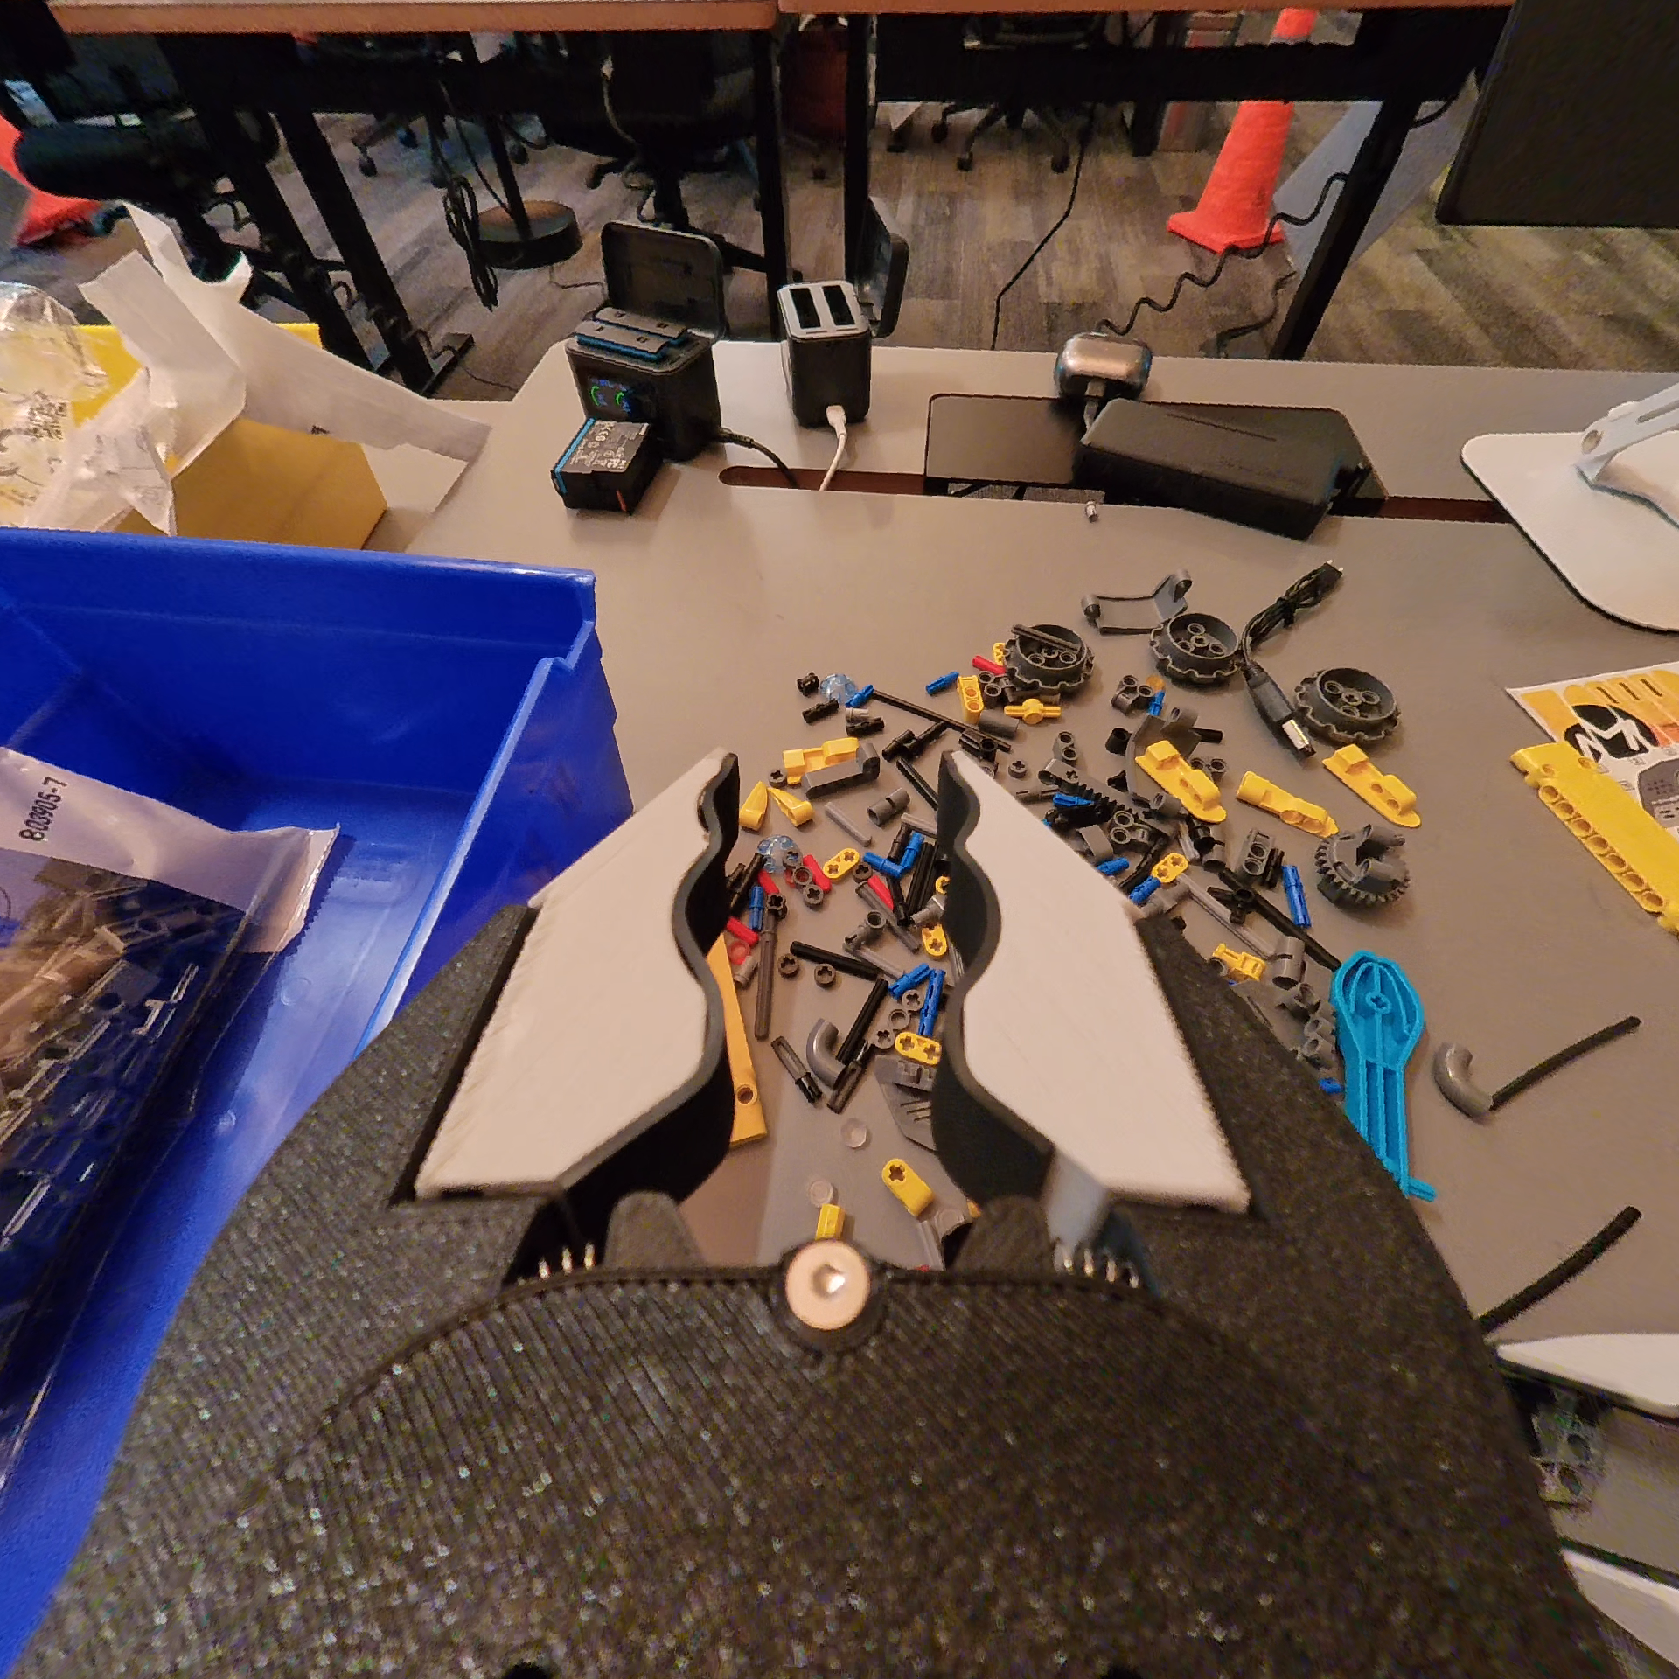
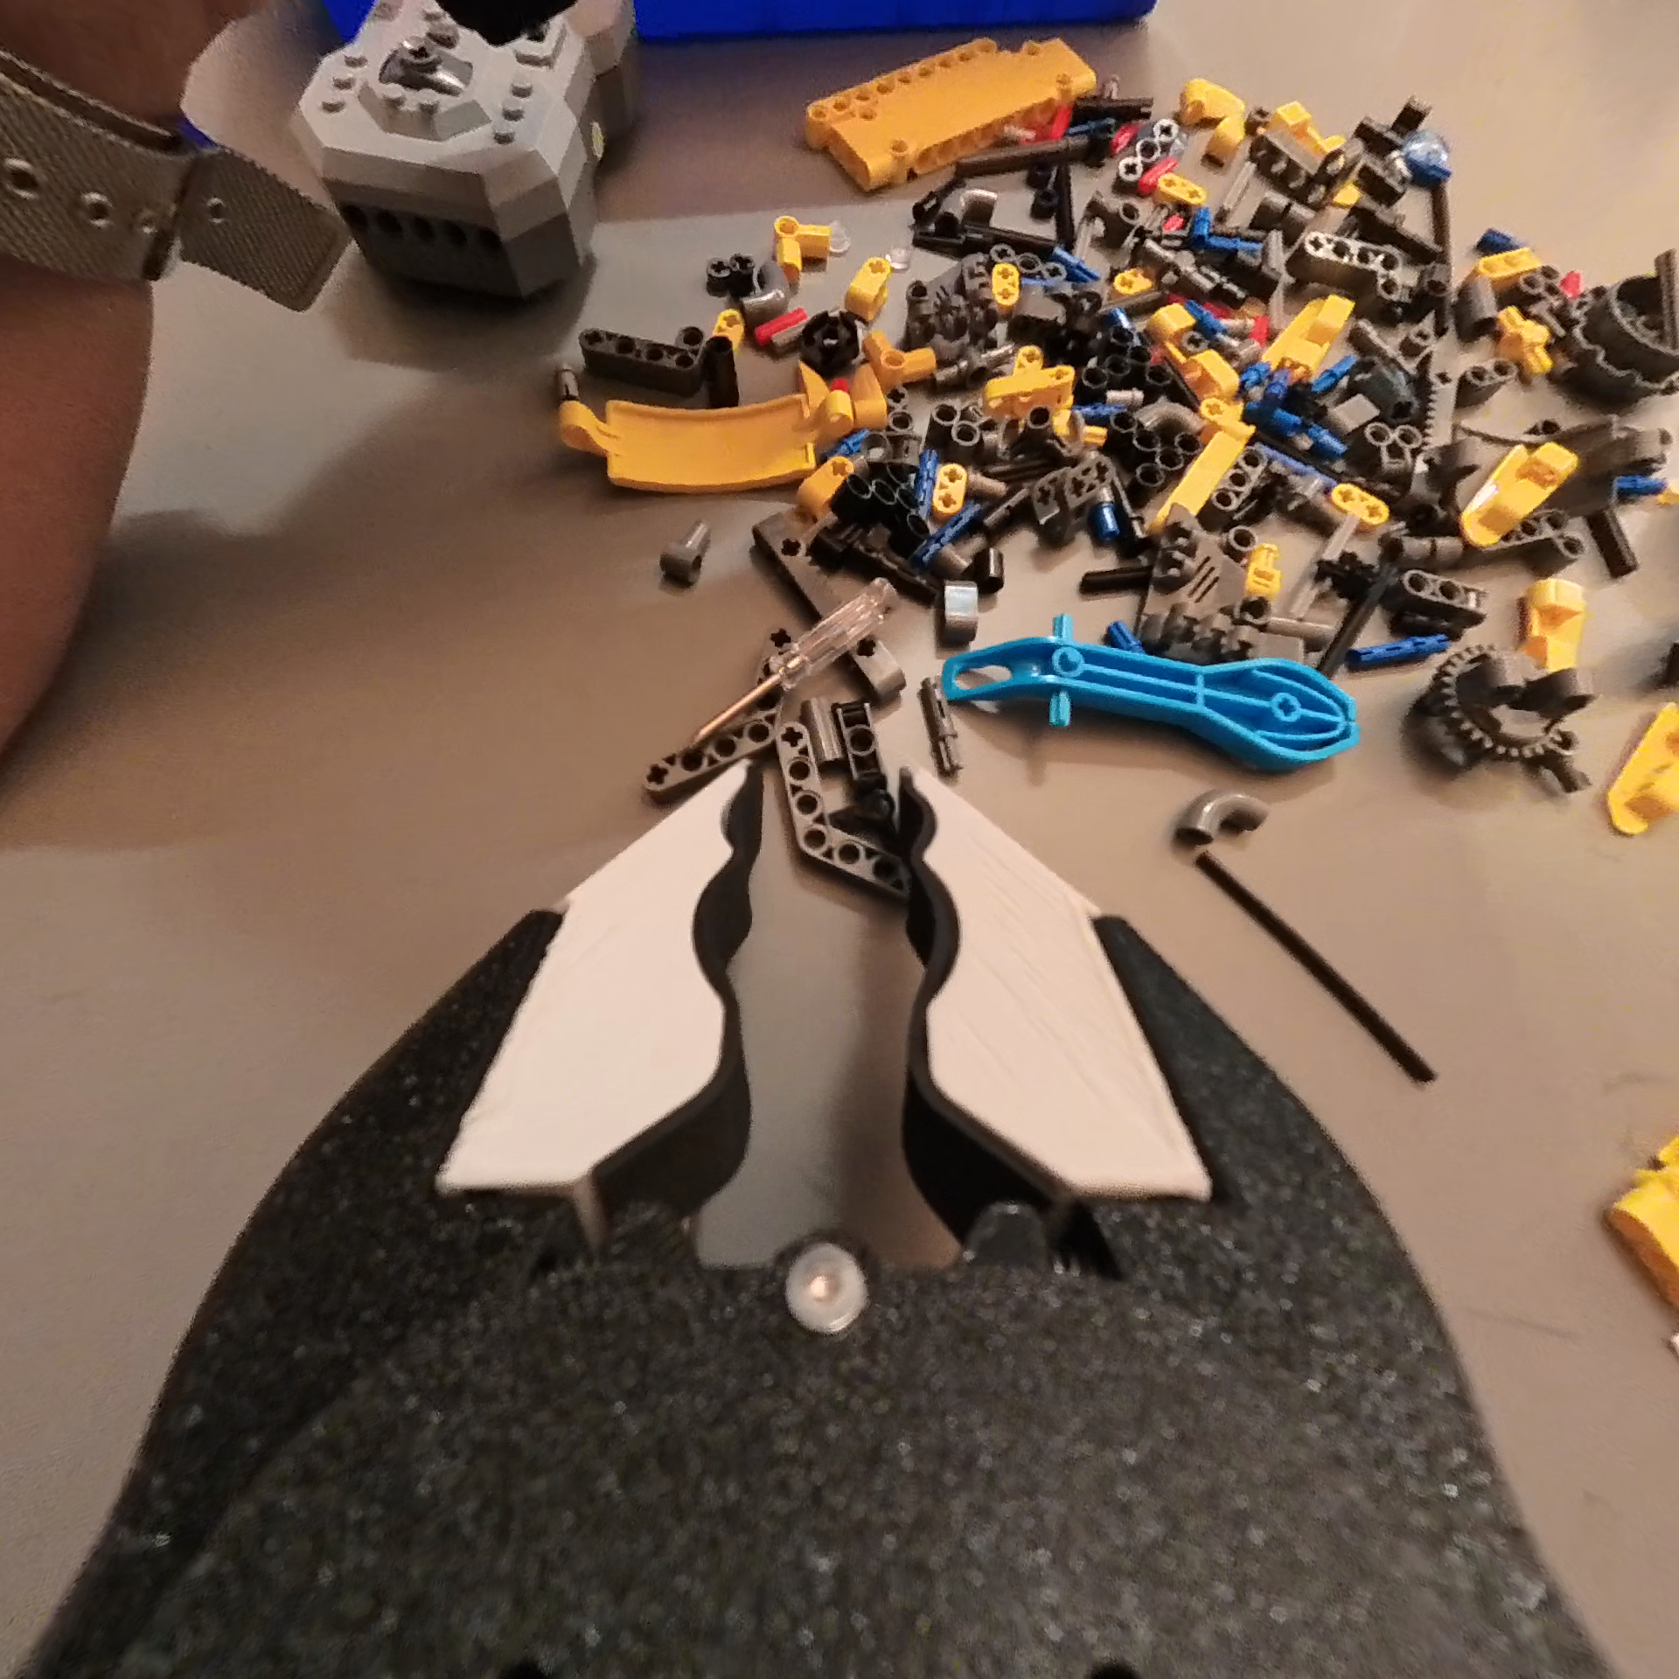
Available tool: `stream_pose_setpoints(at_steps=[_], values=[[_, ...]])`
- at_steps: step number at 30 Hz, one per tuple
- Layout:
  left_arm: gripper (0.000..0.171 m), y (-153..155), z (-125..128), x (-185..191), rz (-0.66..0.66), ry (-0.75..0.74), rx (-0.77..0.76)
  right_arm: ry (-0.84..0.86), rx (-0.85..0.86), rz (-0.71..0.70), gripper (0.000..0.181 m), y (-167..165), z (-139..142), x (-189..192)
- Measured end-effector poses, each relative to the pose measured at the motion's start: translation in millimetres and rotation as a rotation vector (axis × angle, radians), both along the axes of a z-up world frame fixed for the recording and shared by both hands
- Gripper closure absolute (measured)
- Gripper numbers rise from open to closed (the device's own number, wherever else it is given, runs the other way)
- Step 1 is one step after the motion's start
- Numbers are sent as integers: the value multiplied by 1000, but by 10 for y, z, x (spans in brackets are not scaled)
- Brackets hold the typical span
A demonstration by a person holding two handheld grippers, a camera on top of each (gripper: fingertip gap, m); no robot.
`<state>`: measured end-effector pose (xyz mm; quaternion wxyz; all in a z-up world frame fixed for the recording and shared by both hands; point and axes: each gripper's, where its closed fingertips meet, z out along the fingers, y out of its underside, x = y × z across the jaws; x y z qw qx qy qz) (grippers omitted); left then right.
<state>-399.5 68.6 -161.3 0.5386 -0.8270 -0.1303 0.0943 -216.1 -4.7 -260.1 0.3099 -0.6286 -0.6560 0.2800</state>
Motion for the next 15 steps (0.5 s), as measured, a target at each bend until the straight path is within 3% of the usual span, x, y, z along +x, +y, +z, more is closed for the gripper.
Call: stream_pose_setpoints(at_steps=[15], values=[[128,3,-3,5,-1,4,-3,-32,3,-9,153,10,-52,16]])
